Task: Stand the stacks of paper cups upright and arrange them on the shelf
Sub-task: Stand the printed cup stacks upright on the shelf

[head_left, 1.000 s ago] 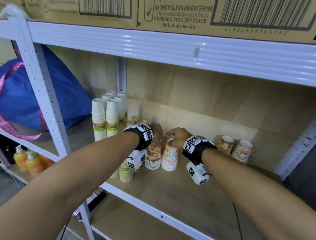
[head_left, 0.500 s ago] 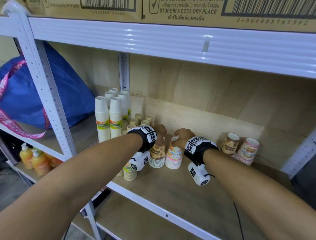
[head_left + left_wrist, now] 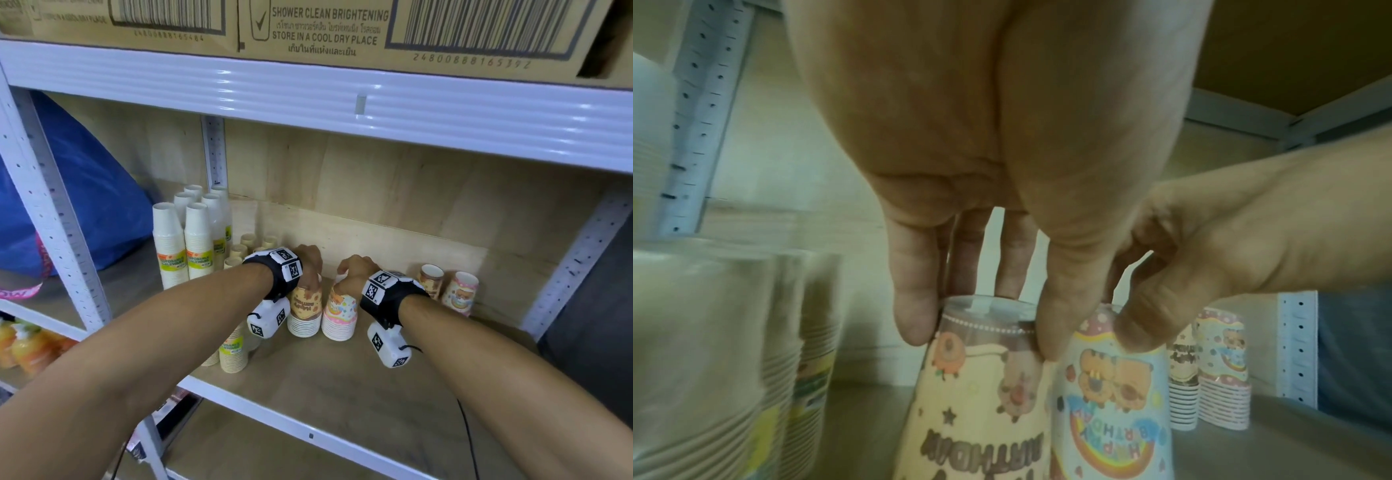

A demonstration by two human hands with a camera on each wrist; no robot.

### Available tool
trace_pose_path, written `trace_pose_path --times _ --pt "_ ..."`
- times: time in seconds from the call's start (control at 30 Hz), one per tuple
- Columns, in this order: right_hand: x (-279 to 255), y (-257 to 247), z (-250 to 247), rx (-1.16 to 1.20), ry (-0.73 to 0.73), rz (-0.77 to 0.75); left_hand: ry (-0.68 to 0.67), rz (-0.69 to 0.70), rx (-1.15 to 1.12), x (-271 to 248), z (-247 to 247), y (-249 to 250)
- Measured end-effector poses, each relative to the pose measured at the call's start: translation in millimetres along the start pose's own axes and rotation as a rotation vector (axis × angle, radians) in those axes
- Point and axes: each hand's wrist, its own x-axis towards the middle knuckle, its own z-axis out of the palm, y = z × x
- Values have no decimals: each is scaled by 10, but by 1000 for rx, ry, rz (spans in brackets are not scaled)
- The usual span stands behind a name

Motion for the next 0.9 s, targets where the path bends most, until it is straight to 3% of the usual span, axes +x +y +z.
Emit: trace_pose_path --times 0.4,0.6,0.9 --pt "-230 622 -618 -68 36 112 -8 135 -62 311 -87 808" --pt "-339 1031 -740 -106 78 159 -22 206 -74 475 28 1270" --pt "-515 1604 -886 -156 19 185 -5 303 -51 645 249 1818"
